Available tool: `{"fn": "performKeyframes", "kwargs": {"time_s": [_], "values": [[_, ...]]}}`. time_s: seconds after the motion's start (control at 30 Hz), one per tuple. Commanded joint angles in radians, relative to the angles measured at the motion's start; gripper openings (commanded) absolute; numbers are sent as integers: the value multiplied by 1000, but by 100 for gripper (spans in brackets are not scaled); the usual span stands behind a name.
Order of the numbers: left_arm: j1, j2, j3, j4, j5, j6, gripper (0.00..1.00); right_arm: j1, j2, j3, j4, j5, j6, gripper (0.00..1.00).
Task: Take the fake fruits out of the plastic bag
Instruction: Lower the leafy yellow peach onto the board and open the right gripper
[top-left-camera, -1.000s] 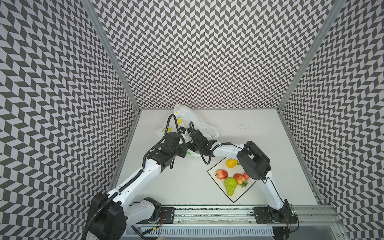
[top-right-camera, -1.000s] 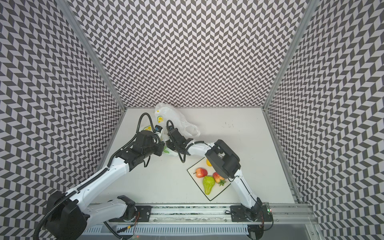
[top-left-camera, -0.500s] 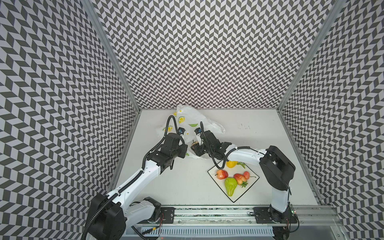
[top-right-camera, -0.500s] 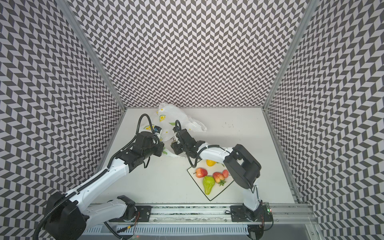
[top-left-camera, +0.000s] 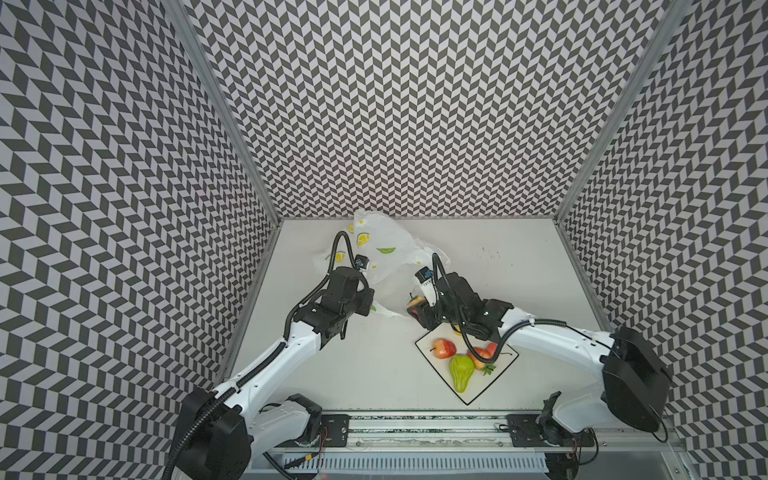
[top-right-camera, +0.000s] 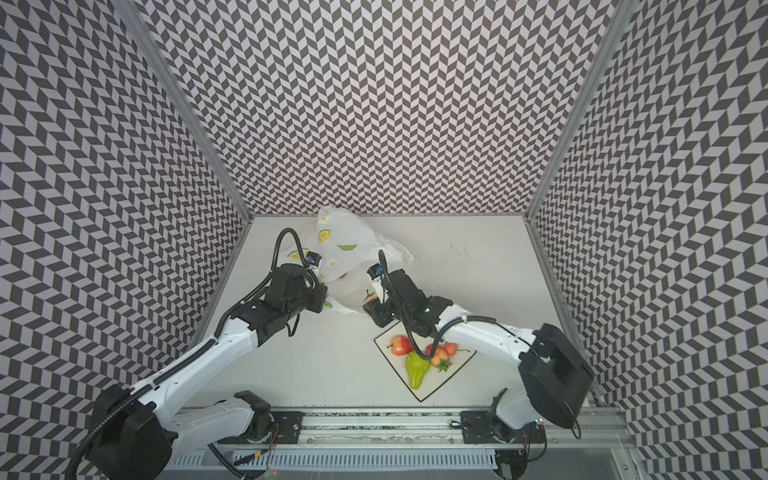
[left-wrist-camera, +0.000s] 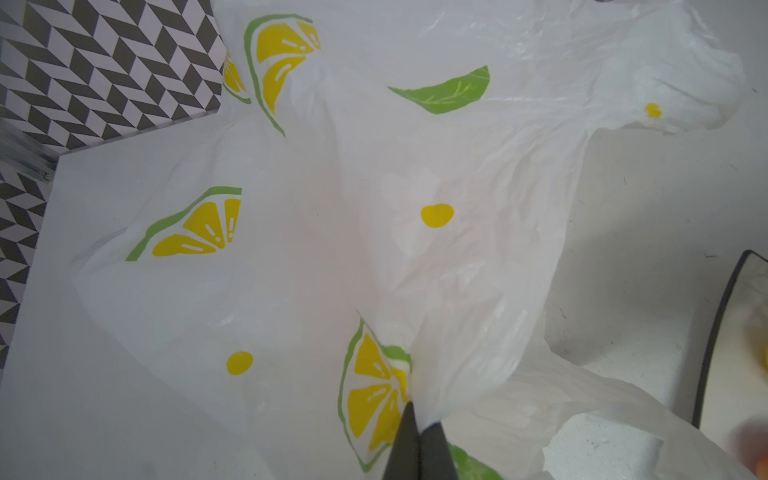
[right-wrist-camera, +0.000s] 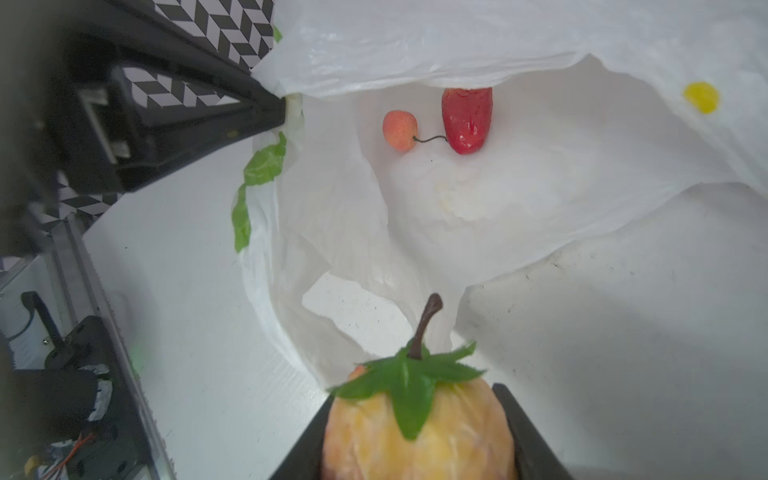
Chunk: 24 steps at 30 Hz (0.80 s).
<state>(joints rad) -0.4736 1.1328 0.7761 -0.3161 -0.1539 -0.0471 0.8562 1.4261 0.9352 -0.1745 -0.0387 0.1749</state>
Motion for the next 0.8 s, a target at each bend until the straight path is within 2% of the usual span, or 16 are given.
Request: {"fn": "performKeyframes", "kwargs": {"time_s": [0.0,0.13,0.3,0.47,0.77], "values": [[-2,-21,-13,27,-15,-12,0,-3,-102,-57,-69,88,11,33],[-2,-21,-14,29,-15,-13,0,-14,-197,-143,-124,165,84,34],[-2,-21,-14,31,-12,-13,0,-21,-266,-221,-147,198,143,35],[-2,-16,-8,26,-12,-11,0,-44,-246,-271,-127,183,188,36],[-3,-15,2,13,-10,-4,0,-49,-196,-304,-120,184,170,41]]}}
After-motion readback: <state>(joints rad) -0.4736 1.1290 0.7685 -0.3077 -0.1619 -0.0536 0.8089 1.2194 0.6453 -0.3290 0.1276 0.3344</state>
